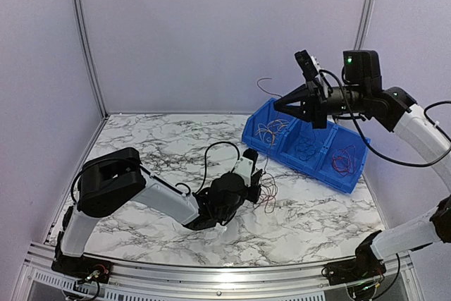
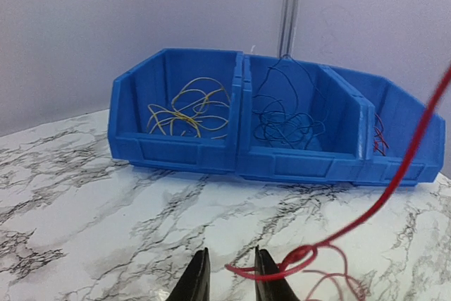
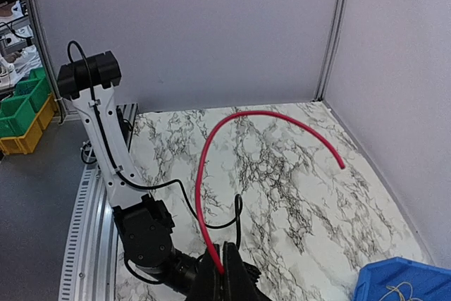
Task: Untangle the cables
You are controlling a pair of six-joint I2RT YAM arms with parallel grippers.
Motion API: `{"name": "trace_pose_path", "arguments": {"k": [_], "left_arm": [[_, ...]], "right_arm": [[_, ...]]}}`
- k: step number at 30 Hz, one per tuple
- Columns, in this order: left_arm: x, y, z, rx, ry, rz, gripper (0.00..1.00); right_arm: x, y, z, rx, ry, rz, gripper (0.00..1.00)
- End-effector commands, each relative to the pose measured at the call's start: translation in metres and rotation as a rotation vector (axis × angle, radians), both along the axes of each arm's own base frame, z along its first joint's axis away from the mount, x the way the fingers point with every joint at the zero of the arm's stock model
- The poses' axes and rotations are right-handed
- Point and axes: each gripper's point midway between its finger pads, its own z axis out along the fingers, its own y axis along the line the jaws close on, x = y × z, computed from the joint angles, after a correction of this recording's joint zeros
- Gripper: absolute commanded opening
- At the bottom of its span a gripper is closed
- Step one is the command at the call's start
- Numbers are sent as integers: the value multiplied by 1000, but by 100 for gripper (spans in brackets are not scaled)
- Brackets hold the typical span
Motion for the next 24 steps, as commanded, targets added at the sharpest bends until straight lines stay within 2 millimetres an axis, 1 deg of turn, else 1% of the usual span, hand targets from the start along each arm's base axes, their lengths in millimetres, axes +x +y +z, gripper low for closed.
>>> {"name": "trace_pose_path", "arguments": {"k": [1,5,8,11,13,14,15,17,19,22,23,24], "left_arm": [[39,47,-7,-95,77,183,21],[65,104,-15,-190,173,314,13],[74,146,-17,-242,213,397,11],[80,180,-18,-256,229,461,10],[81,195,-17,-263,235,480,10],[79,198,-15,-256,235,473,10],[78,196,-11,-248,231,447,11],[71,180,-4,-227,235,339,16],[54,159,5,-211,235,200,22],[19,140,16,-168,207,69,27],[7,135,17,-147,200,31,29],[-7,129,19,-128,192,-16,29]], "right_arm": [[-25,-9,74,79,-125,62,0],[-53,-27,124,164,-190,119,0],[-74,-39,150,202,-219,169,0],[-82,-46,161,205,-256,169,0],[-81,-46,160,197,-264,159,0],[-78,-45,157,192,-259,153,0],[-73,-44,153,186,-248,143,0],[-60,-41,143,181,-224,111,0],[-46,-37,125,169,-179,79,0],[-25,-30,80,147,-72,52,0],[-19,-27,62,135,-39,43,0],[-10,-25,34,110,12,23,0]]}}
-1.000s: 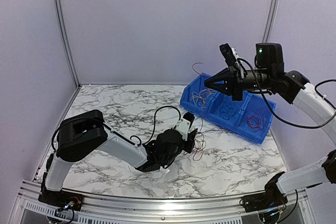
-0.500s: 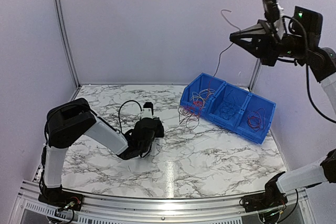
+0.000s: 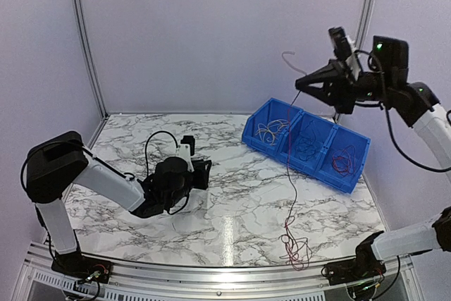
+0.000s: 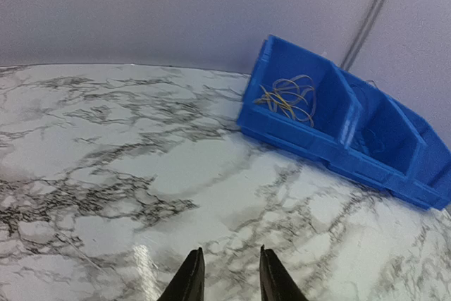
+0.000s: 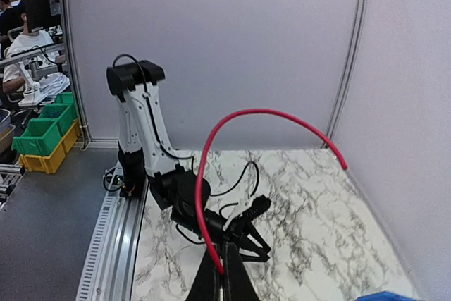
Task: Untangle the cables
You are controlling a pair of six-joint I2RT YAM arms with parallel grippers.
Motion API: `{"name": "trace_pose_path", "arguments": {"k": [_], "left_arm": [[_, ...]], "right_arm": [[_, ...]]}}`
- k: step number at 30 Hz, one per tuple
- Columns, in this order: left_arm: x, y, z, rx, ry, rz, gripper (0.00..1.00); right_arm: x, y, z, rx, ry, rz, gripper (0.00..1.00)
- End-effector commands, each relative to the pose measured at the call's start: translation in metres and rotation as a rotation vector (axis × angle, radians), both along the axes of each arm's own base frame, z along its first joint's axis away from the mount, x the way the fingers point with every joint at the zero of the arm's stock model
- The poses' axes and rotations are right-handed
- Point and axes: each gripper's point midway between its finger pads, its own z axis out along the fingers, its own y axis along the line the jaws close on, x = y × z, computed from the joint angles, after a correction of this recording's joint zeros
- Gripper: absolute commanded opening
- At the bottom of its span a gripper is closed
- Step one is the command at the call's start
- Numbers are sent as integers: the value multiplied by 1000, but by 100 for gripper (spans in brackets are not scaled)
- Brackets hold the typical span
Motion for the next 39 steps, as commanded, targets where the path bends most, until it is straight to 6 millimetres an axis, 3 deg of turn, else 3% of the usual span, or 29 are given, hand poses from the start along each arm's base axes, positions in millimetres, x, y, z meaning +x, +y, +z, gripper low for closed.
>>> {"name": "trace_pose_path", "arguments": {"k": [1,4,7,9,14,17,20,25,31,36,39], "left_arm": [[-60,-38,19,43,-69,-265,30],[-95,-51,15,47,-58,-373,31],[-120,-57,10,41,-38,-430,31],[-137,-65,10,23,-22,-484,31],[-180,-99,8,14,57,-675,36],[-183,-116,-9,36,177,-689,37],[-194,-138,-25,37,263,-761,35],[-199,-169,-39,64,322,-837,30],[-194,-186,-80,263,379,-902,31],[-177,-180,-92,302,405,-896,30],[-176,-185,-94,298,411,-939,29]], "right_arm": [[40,8,-76,-65,160,-94,0],[77,5,-132,-153,206,-259,5],[116,-9,-179,-291,222,-454,35],[128,-22,-203,-392,227,-535,40],[105,-45,-232,-510,175,-555,42],[85,-58,-250,-553,132,-556,41],[58,-60,-281,-628,151,-448,37],[40,-61,-321,-703,191,-399,28],[31,-54,-327,-608,169,-376,27],[28,-54,-323,-577,151,-373,27],[29,-54,-326,-578,159,-374,27]]}}
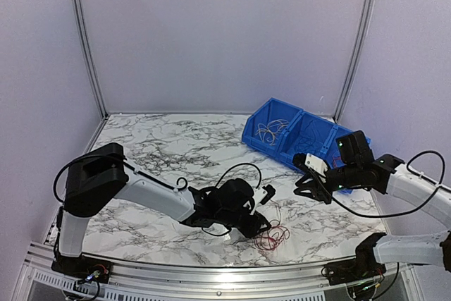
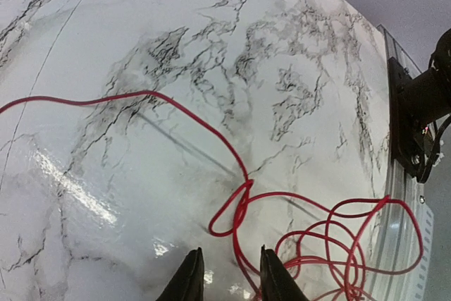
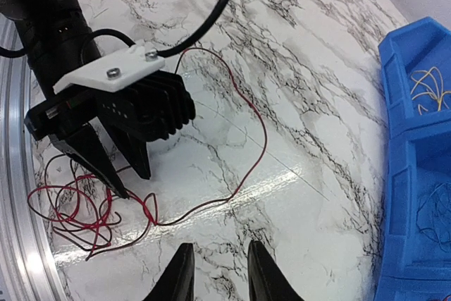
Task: Untangle the cables
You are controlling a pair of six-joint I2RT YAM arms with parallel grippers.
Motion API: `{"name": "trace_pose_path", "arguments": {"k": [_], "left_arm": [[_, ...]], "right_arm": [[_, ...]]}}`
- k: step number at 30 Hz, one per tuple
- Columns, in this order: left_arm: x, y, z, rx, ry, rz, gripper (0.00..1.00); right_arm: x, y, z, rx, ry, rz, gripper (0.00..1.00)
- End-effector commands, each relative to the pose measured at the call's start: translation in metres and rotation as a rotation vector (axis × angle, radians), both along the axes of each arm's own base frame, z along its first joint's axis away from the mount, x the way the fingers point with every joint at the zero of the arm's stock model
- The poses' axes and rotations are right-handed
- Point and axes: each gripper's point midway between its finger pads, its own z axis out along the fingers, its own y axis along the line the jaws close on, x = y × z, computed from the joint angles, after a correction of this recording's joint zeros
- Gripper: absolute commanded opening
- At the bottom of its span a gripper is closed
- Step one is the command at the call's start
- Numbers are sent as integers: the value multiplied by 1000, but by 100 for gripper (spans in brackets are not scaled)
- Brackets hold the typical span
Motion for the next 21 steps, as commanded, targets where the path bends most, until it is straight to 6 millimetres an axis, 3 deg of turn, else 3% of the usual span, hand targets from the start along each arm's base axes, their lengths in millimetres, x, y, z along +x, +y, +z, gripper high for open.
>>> {"name": "trace_pose_path", "arguments": {"k": [1,13,18,21], "left_arm": [[-1,-1,-16,51,28,-85,29],[19,-11,-22,78,10,-84,28],[12,-17,-25,66,21,-150,19],[10,-19,-23,51,16,-169,7]], "right_arm": [[6,7,11,43,-45,15,27],[7,8,7,42,-21,17,27],[8,8,6,37,-21,12,27],[9,8,5,34,-20,8,27]]}}
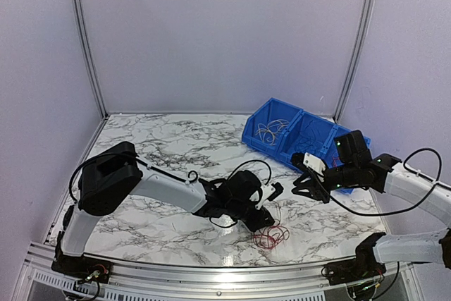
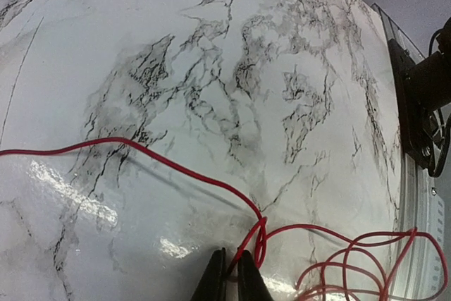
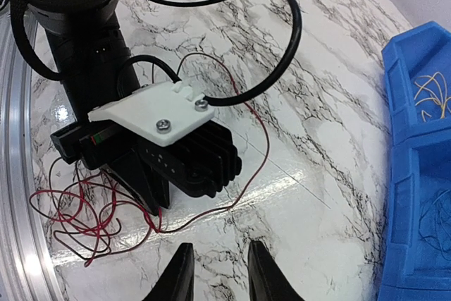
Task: Untangle the cables
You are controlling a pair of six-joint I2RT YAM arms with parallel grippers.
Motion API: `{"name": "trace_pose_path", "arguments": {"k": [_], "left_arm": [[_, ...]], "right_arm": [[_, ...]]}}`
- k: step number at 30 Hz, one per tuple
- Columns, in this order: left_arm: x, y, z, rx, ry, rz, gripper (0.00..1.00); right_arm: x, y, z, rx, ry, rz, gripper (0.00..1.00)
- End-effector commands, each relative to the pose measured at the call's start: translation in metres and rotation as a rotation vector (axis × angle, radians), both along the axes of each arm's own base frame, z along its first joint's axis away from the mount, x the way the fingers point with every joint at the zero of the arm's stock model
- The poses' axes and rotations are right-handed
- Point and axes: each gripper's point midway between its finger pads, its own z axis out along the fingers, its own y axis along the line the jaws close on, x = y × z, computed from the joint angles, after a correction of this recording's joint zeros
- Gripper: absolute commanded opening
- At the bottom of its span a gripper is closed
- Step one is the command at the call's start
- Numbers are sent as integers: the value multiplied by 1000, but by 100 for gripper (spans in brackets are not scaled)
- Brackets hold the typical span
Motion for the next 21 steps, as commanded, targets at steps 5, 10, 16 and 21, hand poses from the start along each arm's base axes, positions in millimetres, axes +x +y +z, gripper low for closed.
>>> {"name": "trace_pose_path", "arguments": {"k": [5,10,16,21], "left_arm": [[7,10,30,-26,-73,25,0],[21,41,126,-213,-230,197,0],[23,79,182,-329,-370,357,0],[23,90,205,-389,-401,409,0]], "right_arm": [[10,1,7,8,-20,-23,25],[21,5,32,39,-65,-42,25],[13,40,66,155,77,123,36],[-2,76,98,232,123,292,46]]}}
